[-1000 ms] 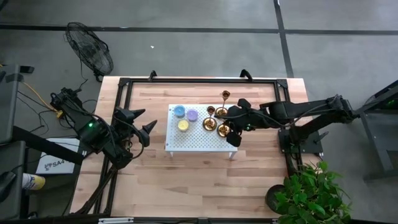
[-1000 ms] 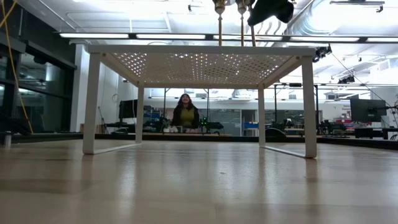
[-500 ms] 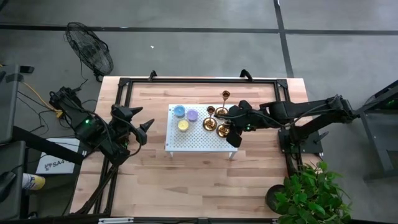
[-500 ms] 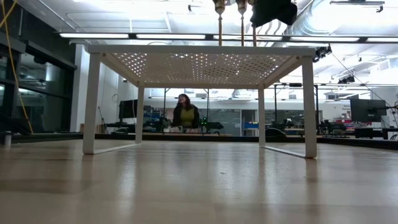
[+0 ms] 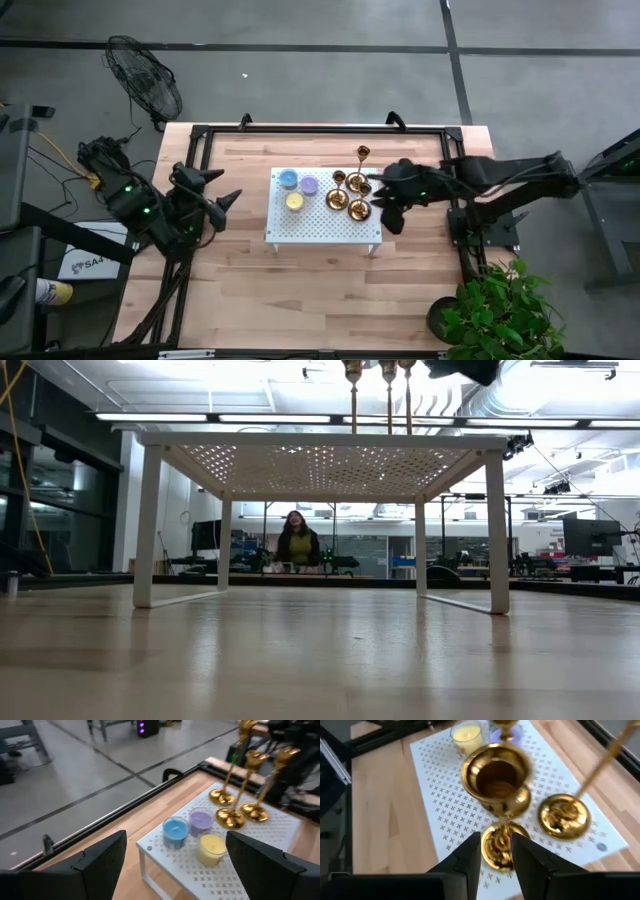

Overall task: Pick & Place candle stick holders
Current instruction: Return to Home Position

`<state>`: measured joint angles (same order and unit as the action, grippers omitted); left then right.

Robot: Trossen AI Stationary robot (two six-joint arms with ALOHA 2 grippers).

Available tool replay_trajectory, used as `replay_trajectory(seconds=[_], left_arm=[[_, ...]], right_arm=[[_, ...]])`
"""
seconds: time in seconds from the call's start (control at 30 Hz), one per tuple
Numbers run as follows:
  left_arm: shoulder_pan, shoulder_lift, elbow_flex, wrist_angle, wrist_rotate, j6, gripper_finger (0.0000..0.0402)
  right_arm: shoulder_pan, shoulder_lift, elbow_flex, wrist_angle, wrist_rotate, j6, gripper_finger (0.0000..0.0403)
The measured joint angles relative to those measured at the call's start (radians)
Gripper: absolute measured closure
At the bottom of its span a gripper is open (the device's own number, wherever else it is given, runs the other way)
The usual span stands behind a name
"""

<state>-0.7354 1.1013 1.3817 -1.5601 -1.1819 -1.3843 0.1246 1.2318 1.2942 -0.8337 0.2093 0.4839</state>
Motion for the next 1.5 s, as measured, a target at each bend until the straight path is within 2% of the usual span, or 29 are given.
replay_trajectory(seconds=[0.17, 0.33, 0.47, 0.53, 0.6, 0.8, 0.97, 1.1, 1.2, 1.33, 1.5], left_arm=[[-0.078, -0.063, -0.061, -0.004, -0.056, -0.015, 0.0067], [-0.170, -0.154, -0.193, 0.020, -0.117, -0.155, 0.0067], [-0.224, -0.209, -0.317, 0.100, -0.125, -0.169, 0.0067], [-0.235, -0.236, -0.379, 0.147, -0.112, -0.193, 0.0067], [-0.234, -0.261, -0.445, 0.193, -0.108, -0.224, 0.0067], [-0.234, -0.345, -0.635, 0.354, -0.142, -0.270, 0.0067], [-0.234, -0.454, -0.729, 0.425, -0.158, -0.236, 0.0067], [-0.262, -0.566, -0.755, 0.494, -0.138, -0.097, 0.0067], [-0.315, -0.648, -0.756, 0.609, -0.126, 0.088, 0.0067], [-0.380, -0.737, -0.756, 0.876, -0.015, 0.475, 0.0067], [-0.389, -0.776, -0.756, 1.211, 0.182, 0.945, 0.0067]], right_arm=[[0.013, -0.090, 0.000, -0.103, 0.079, 0.072, 0.0302], [0.093, -0.178, 0.000, -0.222, 0.238, 0.143, 0.0302], [0.194, -0.246, -0.045, -0.190, 0.392, 0.159, 0.0302], [0.234, -0.289, -0.104, -0.120, 0.454, 0.180, 0.0302], [0.266, -0.337, -0.185, -0.035, 0.458, 0.195, 0.0301], [0.298, -0.482, -0.495, 0.388, 0.343, 0.185, 0.0301], [0.294, -0.581, -0.725, 0.726, 0.316, 0.143, 0.0301], [0.283, -0.644, -0.845, 0.877, 0.291, 0.137, 0.0301], [0.276, -0.675, -0.894, 0.919, 0.276, 0.143, 0.0301], [0.275, -0.690, -0.906, 0.931, 0.273, 0.138, 0.0301], [0.275, -0.691, -0.906, 0.929, 0.300, 0.126, 0.0301]])
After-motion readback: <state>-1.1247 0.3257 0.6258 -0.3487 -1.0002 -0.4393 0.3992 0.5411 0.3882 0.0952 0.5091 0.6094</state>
